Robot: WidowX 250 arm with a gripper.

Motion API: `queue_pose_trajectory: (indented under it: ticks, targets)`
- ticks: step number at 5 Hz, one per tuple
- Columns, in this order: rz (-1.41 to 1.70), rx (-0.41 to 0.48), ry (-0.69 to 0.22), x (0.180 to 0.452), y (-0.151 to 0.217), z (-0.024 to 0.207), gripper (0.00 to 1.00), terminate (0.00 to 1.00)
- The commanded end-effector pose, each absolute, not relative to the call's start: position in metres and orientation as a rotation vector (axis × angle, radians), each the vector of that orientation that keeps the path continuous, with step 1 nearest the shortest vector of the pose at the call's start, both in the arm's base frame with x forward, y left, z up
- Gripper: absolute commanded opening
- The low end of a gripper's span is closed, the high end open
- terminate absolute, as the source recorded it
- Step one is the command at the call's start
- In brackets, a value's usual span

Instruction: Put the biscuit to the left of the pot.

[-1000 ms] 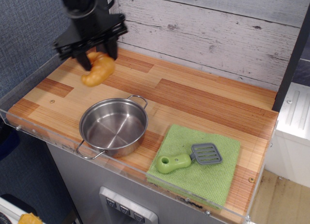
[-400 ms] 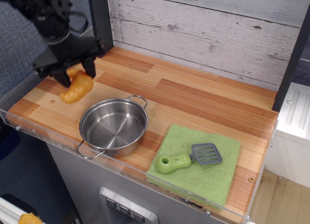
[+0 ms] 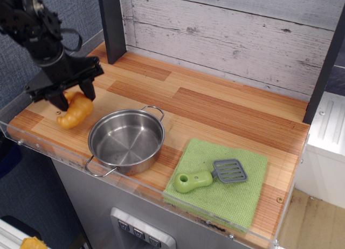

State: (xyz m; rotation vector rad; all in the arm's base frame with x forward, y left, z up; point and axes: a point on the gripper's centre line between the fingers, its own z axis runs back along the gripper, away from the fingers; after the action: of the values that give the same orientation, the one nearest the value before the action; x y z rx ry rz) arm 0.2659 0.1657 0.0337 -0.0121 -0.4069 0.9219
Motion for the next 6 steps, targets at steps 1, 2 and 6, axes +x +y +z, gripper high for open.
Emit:
queue_pose_trajectory:
  ticks: [1,2,6]
  targets:
    - [0.91,-0.041,-0.472,0.27,0.168,0.031,0.0,0.0]
    - [1.047,0.049,-0.377,0.259,0.165,0.033,1.0,0.0]
    - [1.013,-0.073,-0.479,0.27,0.157,0.078,1.0,0.0]
